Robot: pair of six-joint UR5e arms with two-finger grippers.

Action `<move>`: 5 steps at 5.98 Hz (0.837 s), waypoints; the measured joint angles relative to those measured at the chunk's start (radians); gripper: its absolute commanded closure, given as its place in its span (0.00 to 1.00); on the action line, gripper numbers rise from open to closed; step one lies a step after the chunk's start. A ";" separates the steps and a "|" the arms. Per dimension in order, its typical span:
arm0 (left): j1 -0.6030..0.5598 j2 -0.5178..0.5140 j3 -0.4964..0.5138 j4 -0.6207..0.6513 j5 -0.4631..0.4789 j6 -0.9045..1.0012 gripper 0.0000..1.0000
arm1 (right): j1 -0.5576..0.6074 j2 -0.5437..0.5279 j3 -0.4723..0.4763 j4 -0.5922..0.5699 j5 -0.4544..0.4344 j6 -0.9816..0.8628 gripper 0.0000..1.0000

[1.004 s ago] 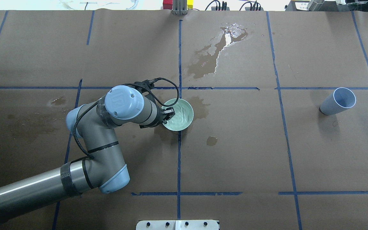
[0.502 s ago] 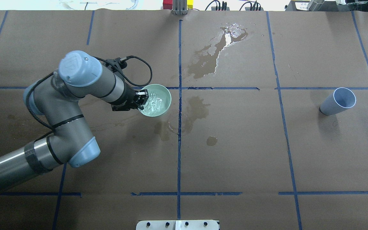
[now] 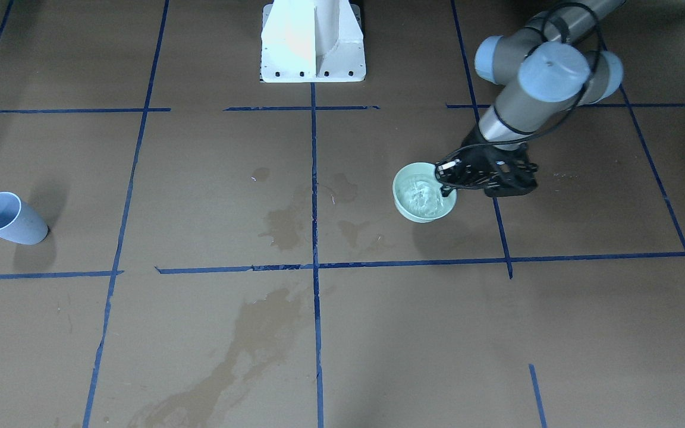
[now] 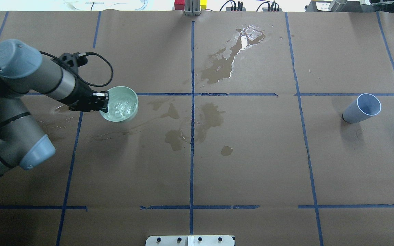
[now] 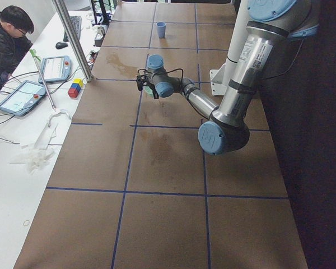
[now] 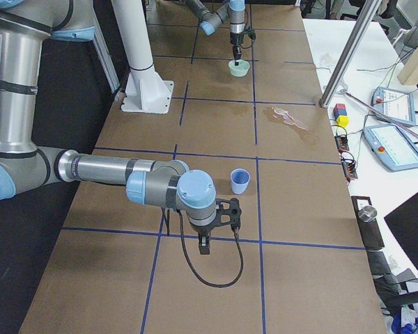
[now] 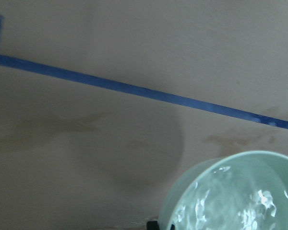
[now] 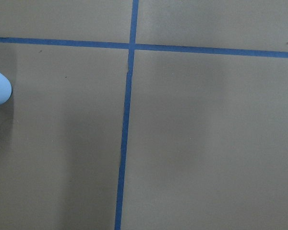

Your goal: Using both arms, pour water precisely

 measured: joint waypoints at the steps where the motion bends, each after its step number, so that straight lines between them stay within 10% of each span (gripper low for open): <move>1: -0.072 0.098 -0.016 -0.047 -0.053 0.095 1.00 | 0.000 0.000 0.000 0.000 0.000 0.001 0.00; 5: -0.295 0.349 0.091 -0.220 -0.195 0.460 1.00 | 0.000 0.000 0.000 0.001 0.000 0.002 0.00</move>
